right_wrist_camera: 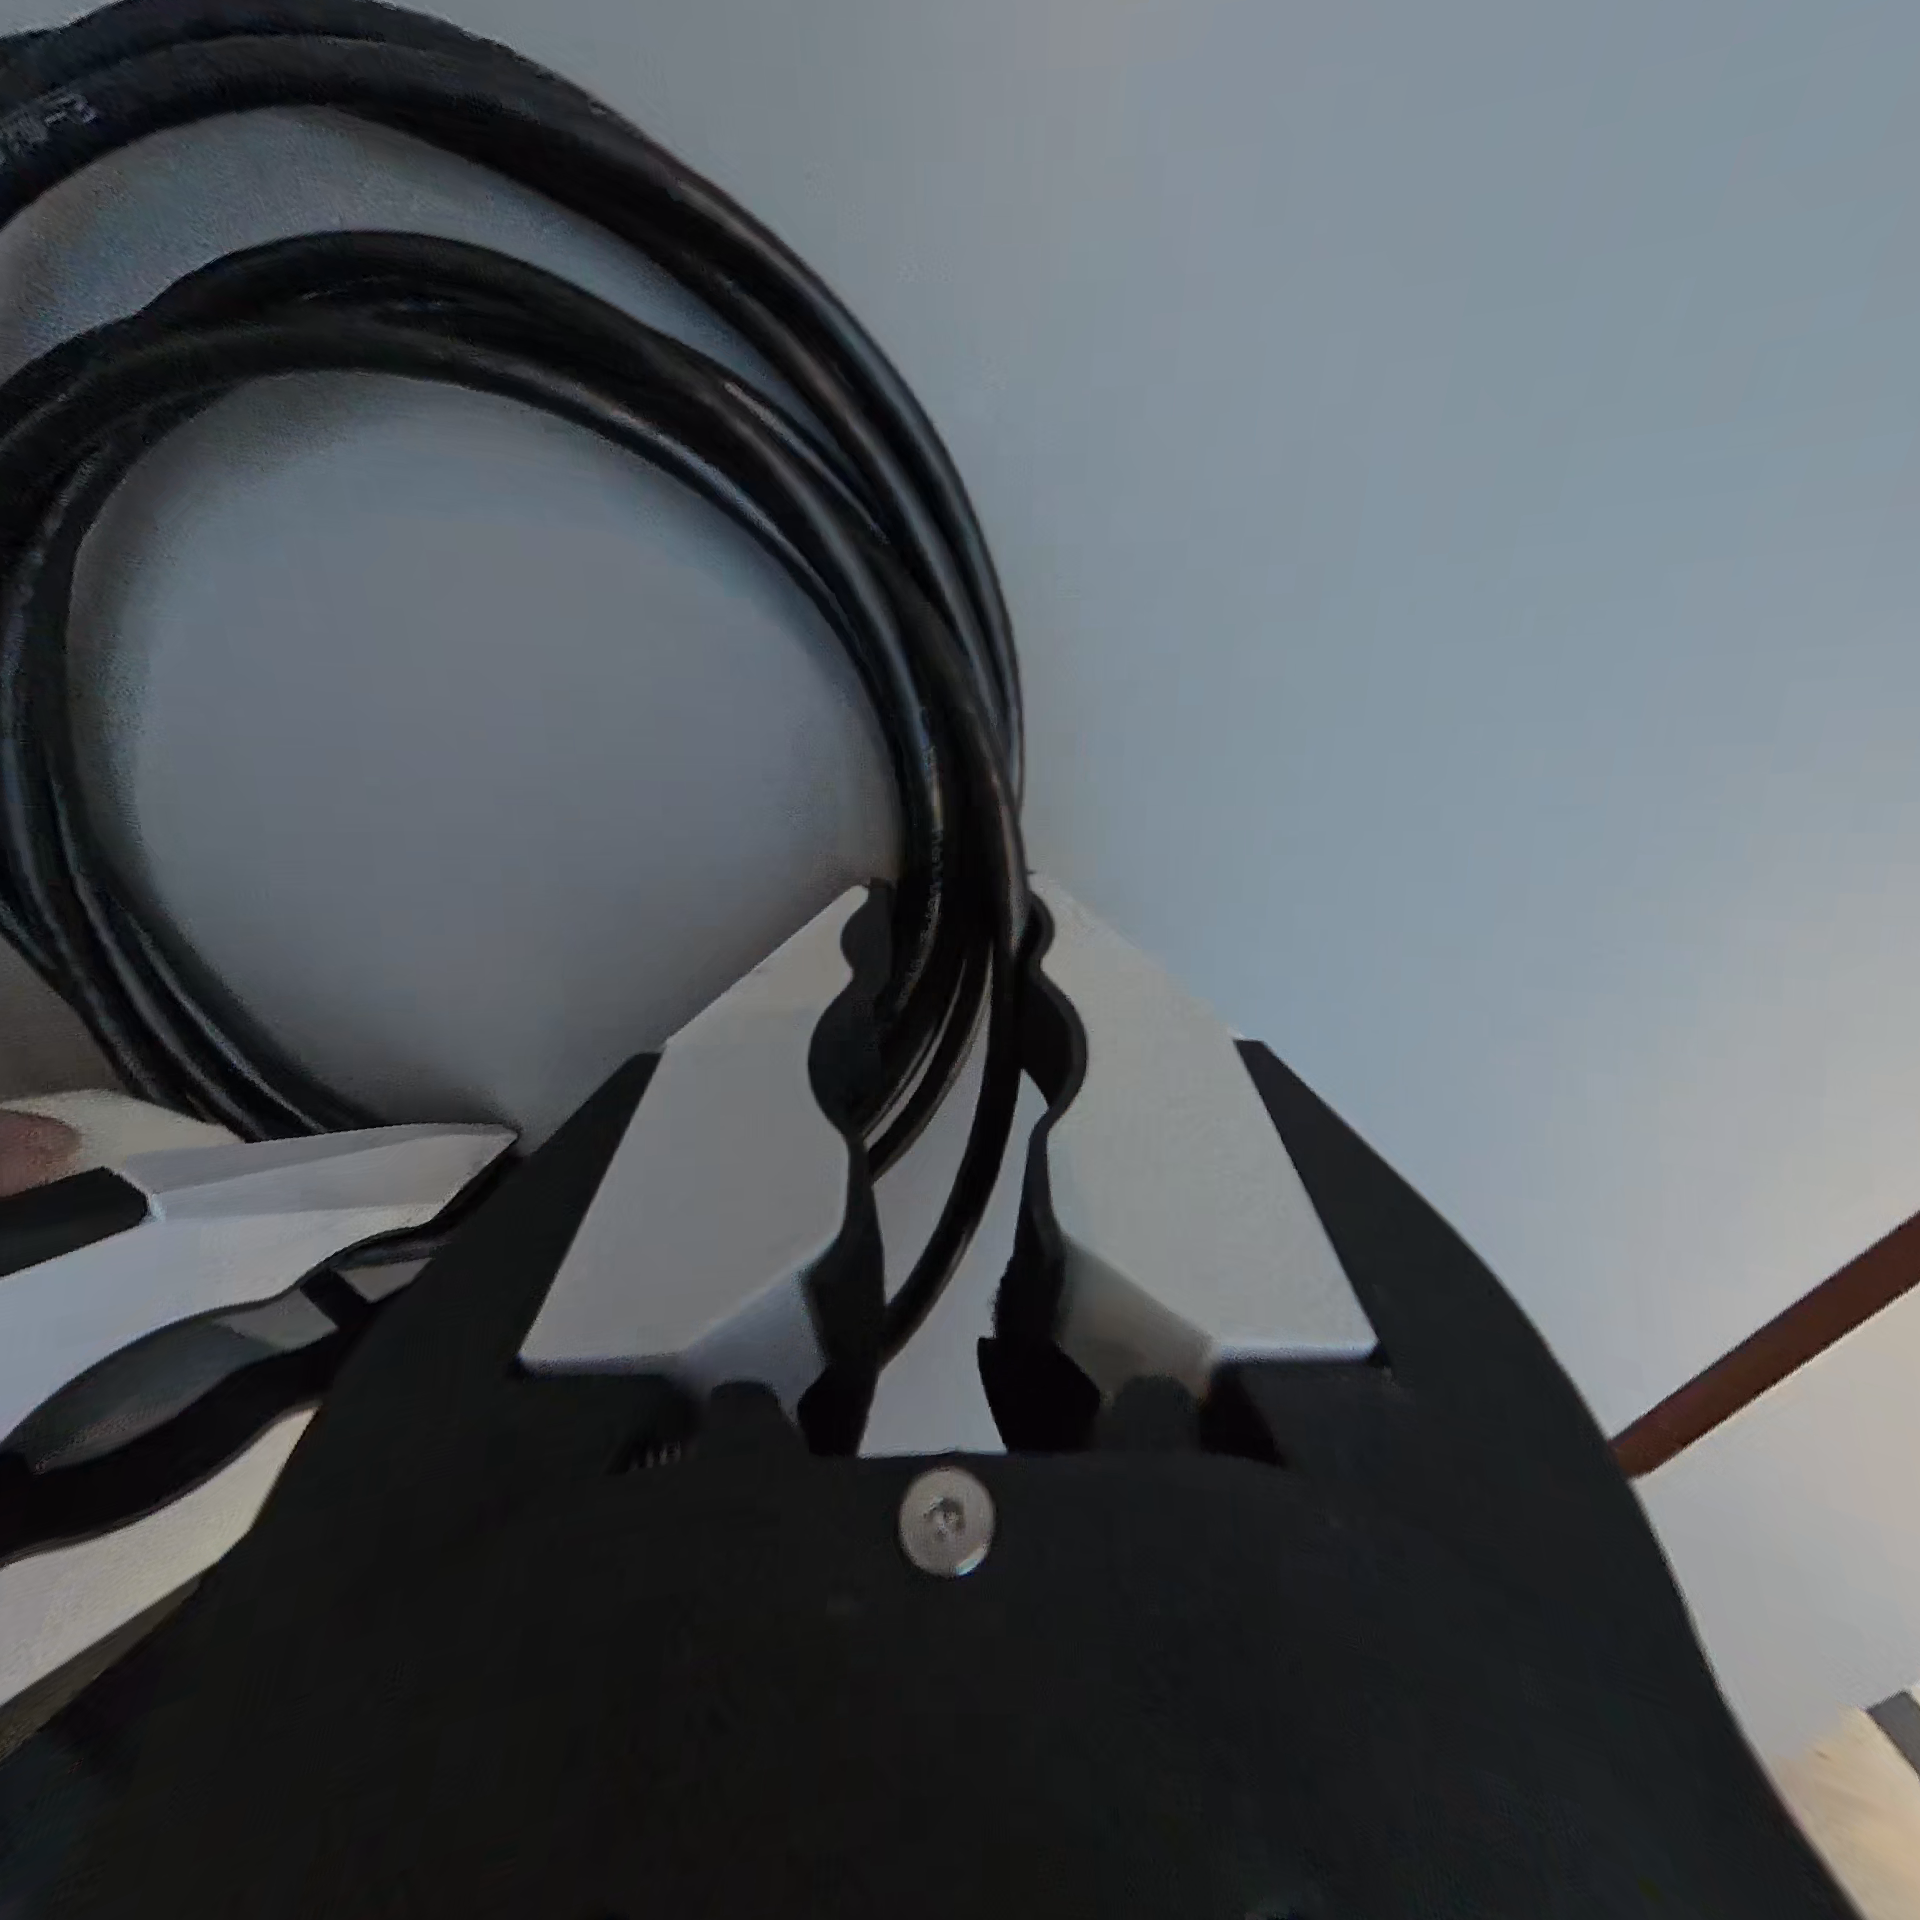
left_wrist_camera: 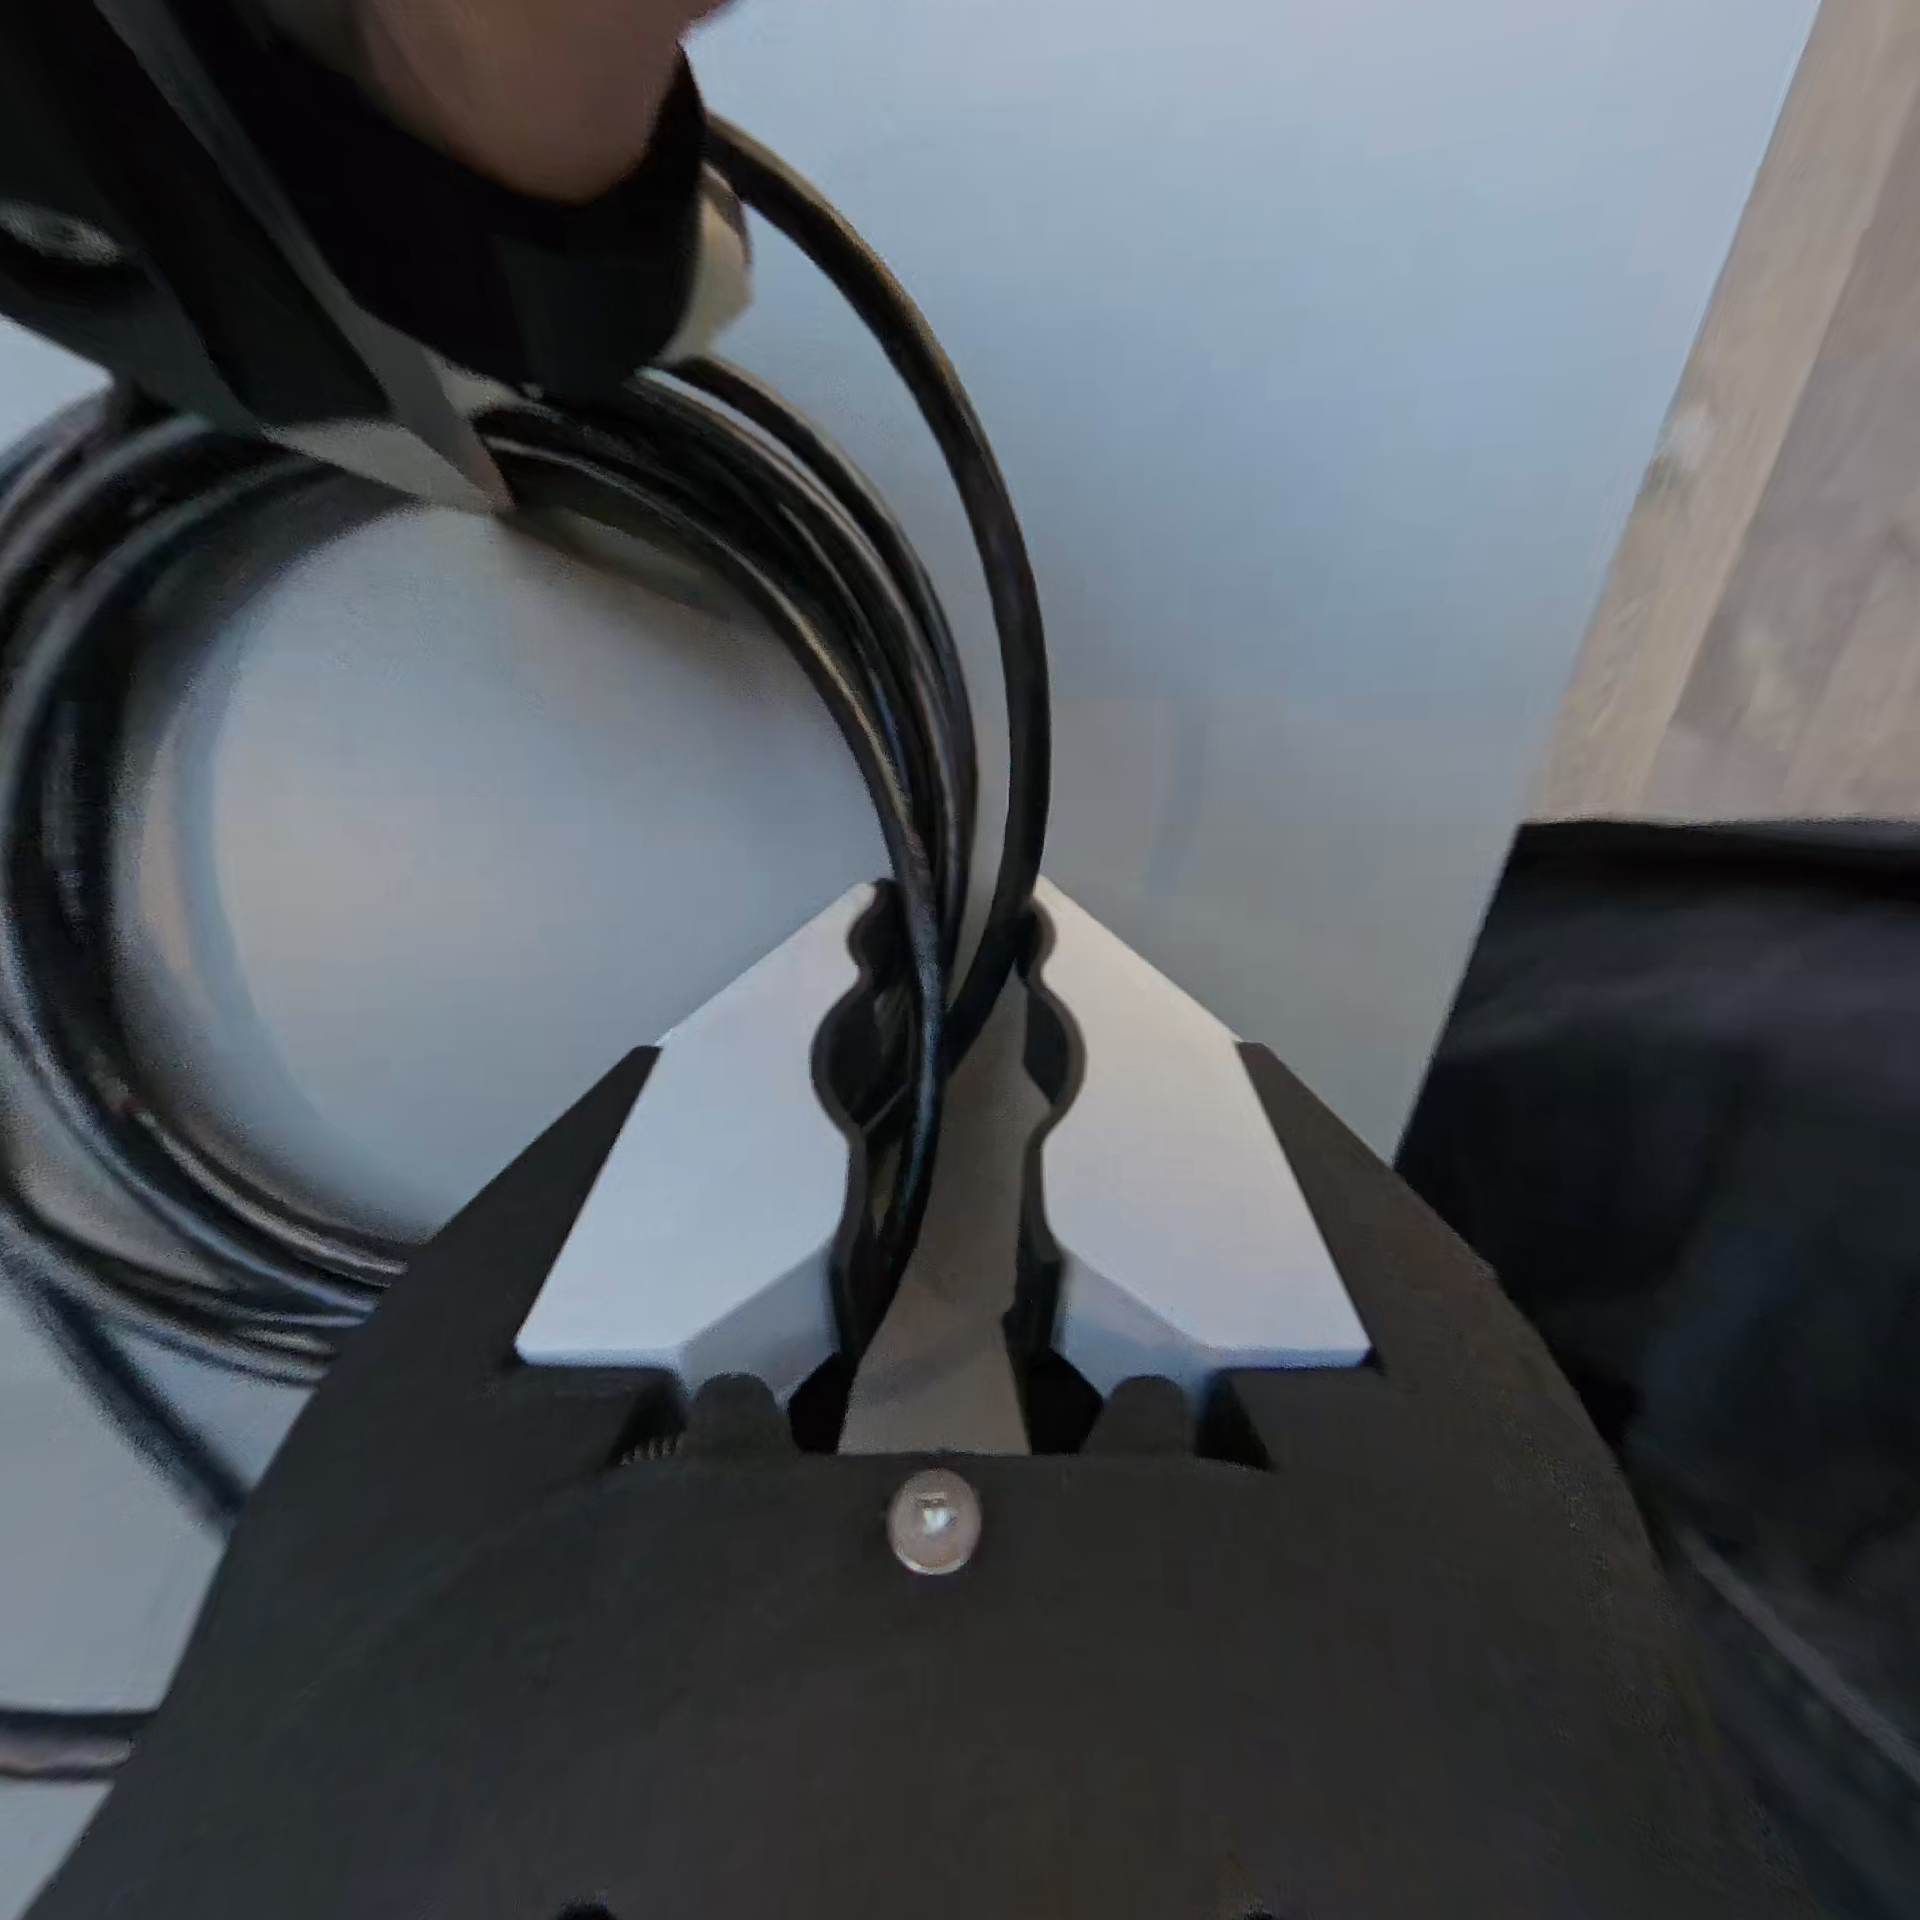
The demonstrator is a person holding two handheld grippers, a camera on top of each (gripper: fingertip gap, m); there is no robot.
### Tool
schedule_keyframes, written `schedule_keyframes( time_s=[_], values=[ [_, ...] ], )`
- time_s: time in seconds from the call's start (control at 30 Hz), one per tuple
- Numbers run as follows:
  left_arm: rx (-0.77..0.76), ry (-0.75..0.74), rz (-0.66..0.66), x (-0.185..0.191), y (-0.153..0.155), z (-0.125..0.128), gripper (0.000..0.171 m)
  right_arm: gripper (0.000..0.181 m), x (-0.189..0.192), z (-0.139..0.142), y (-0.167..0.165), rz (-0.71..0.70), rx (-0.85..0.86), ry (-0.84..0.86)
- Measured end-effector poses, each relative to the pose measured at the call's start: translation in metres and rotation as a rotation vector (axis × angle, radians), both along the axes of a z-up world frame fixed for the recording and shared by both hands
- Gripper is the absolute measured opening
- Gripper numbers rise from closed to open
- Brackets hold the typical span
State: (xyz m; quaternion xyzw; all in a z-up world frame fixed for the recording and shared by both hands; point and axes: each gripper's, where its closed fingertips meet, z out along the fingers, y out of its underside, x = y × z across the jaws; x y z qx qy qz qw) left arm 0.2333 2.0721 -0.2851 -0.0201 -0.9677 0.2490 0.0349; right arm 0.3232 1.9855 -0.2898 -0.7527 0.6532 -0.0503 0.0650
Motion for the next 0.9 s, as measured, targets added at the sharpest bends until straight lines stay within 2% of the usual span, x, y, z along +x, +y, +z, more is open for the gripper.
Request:
schedule_keyframes(
  time_s=[0.07,0.1,0.17,0.23,0.3,0.37,0.4,0.43,0.5,0.53,0.57,0.63,0.73,0.83,0.9],
  values=[
    [0.001,0.126,0.102,-0.009,-0.003,0.005,0.047,0.014,0.006,0.0,-0.004,0.092,-0.004,0.034],
    [-0.007,0.169,0.146,-0.008,-0.002,0.013,0.055,0.013,0.008,0.0,-0.005,0.143,-0.008,0.054],
    [-0.133,0.213,0.233,0.01,0.0,0.047,0.054,0.013,0.014,0.0,-0.004,0.25,-0.013,0.078],
    [-0.294,0.235,0.327,0.039,0.009,0.093,0.055,0.013,0.021,-0.001,-0.005,0.354,-0.034,0.094],
    [-0.424,0.247,0.416,0.072,0.032,0.133,0.068,0.013,0.029,-0.001,-0.005,0.468,-0.051,0.109],
    [-0.528,0.317,0.464,0.091,0.063,0.159,0.066,0.013,0.039,-0.001,-0.004,0.574,-0.058,0.109],
    [-0.56,0.35,0.462,0.095,0.079,0.162,0.059,0.013,0.044,-0.001,-0.002,0.626,-0.06,0.106],
    [-0.553,0.354,0.431,0.095,0.095,0.153,0.052,0.013,0.05,-0.001,-0.001,0.665,-0.064,0.106],
    [-0.403,0.249,0.312,0.089,0.125,0.103,0.048,0.013,0.061,0.0,0.007,0.784,-0.061,0.091],
    [-0.32,0.209,0.216,0.08,0.136,0.079,0.039,0.013,0.066,0.0,0.011,0.847,-0.068,0.086],
    [-0.259,0.165,0.124,0.07,0.143,0.058,0.032,0.013,0.072,0.0,0.016,0.899,-0.072,0.086],
    [-0.168,0.031,-0.01,0.061,0.147,0.026,0.03,0.013,0.081,0.0,0.029,1.016,-0.064,0.074],
    [-0.135,-0.181,-0.213,0.05,0.131,0.007,0.04,0.014,0.089,0.0,0.046,1.095,-0.038,0.065],
    [-0.211,-0.432,-0.421,0.047,0.1,0.016,0.056,0.018,0.09,0.001,0.054,1.087,-0.008,0.039],
    [-0.213,-0.548,-0.532,0.052,0.085,0.017,0.069,0.028,0.091,0.001,0.052,1.051,-0.009,0.019]
  ],
)
